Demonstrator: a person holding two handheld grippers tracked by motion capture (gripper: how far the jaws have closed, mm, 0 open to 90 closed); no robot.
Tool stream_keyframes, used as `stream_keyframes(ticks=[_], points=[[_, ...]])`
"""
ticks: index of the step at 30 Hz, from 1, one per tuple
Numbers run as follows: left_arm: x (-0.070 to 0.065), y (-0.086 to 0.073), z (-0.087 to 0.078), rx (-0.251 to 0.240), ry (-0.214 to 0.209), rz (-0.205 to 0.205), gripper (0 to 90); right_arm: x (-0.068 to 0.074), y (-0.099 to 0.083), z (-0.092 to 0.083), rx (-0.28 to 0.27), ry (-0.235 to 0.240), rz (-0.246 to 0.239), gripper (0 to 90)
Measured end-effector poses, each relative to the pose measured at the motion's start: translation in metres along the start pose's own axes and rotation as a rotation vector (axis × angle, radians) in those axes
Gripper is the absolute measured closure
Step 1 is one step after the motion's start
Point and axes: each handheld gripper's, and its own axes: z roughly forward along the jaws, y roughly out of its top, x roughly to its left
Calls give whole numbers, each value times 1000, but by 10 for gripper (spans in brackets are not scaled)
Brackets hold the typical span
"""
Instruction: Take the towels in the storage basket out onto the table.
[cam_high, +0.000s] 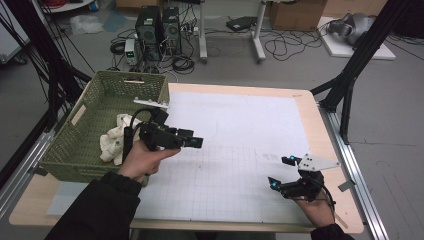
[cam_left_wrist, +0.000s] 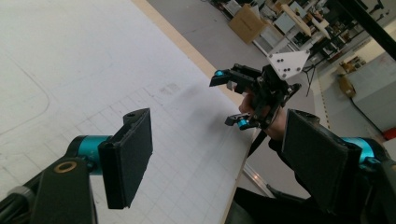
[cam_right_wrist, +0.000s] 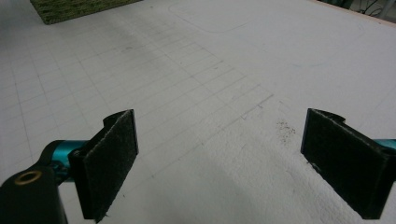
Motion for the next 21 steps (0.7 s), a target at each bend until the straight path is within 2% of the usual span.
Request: stream_keyframes(ticks=[8,11,13,16,21], points=[[4,9,-11,10,7,-8,245,-1,0,-1,-1,-3,4,102],[9,11,-16,9,5,-19,245,-2,0,-1,-5,-3,3,102],[12,12,-20,0,-14,-27,245,-2,0,-1,-6,-3,3,102],[17,14,-25,-7,-21,-36,246,-2,1,-1,-6,-1,4,102],[25,16,-32,-5,-5,-46,245,-3,0,0,-6,0,3,102]])
